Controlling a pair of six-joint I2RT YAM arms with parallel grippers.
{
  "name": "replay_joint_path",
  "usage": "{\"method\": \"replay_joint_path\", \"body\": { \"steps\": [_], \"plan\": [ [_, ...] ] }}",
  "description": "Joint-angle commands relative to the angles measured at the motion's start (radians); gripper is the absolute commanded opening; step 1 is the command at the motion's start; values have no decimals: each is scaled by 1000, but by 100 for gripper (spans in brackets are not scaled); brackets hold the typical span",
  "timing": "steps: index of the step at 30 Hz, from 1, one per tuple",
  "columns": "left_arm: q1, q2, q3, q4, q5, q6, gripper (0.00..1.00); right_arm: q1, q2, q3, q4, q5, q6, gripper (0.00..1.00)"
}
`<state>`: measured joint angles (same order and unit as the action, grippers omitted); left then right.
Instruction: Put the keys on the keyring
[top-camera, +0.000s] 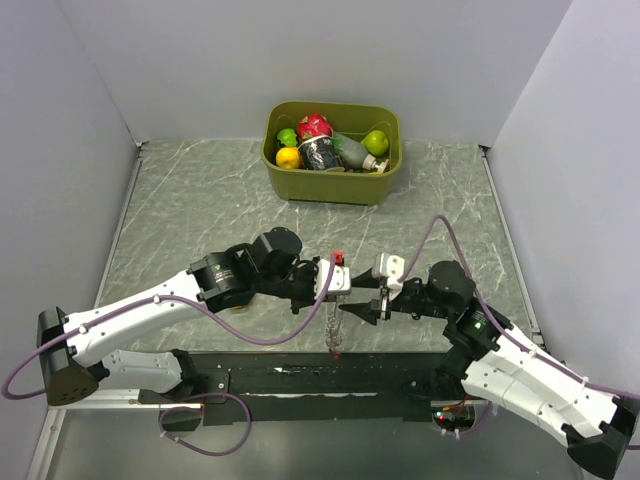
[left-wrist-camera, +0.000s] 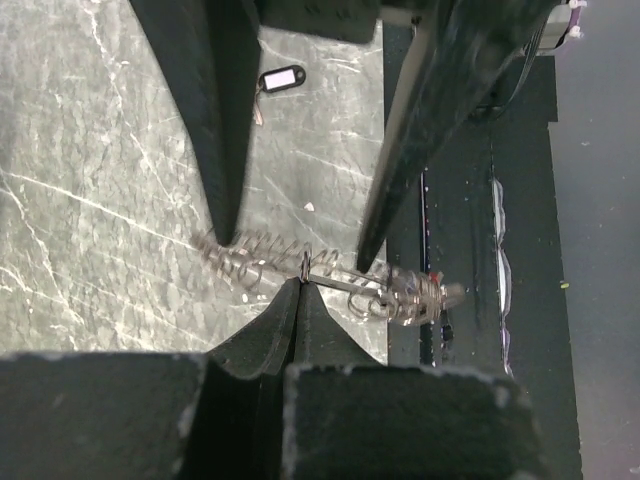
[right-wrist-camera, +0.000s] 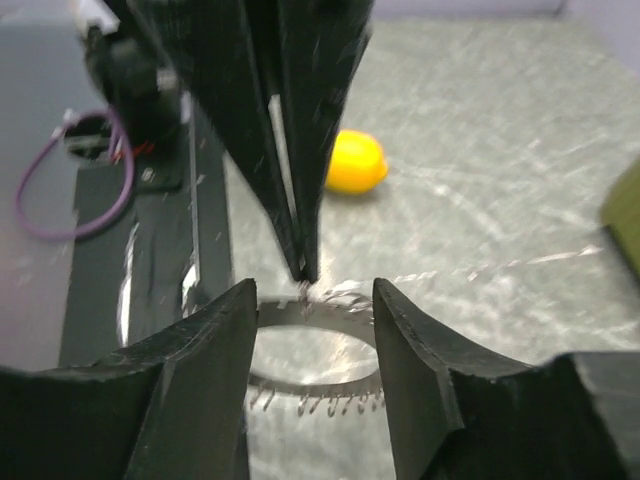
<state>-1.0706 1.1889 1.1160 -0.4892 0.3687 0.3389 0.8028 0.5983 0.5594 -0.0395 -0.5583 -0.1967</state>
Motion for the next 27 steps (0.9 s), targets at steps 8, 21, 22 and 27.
{"method": "replay_joint_path", "body": {
  "steps": [8, 21, 22, 27],
  "plan": [
    [-14, 15, 65, 20, -13, 17, 1, 7, 63, 30, 9, -54, -11, 40],
    [-14, -11, 21, 73, -60, 2, 1, 7, 140, 54, 18, 6, 34, 0],
    [-12, -24, 12, 105, -85, -8, 1, 7, 129, 48, 29, 20, 39, 0],
    [-6, -118, -102, 273, -175, -89, 34, 7, 67, -10, 143, 50, 95, 0]
  ]
}}
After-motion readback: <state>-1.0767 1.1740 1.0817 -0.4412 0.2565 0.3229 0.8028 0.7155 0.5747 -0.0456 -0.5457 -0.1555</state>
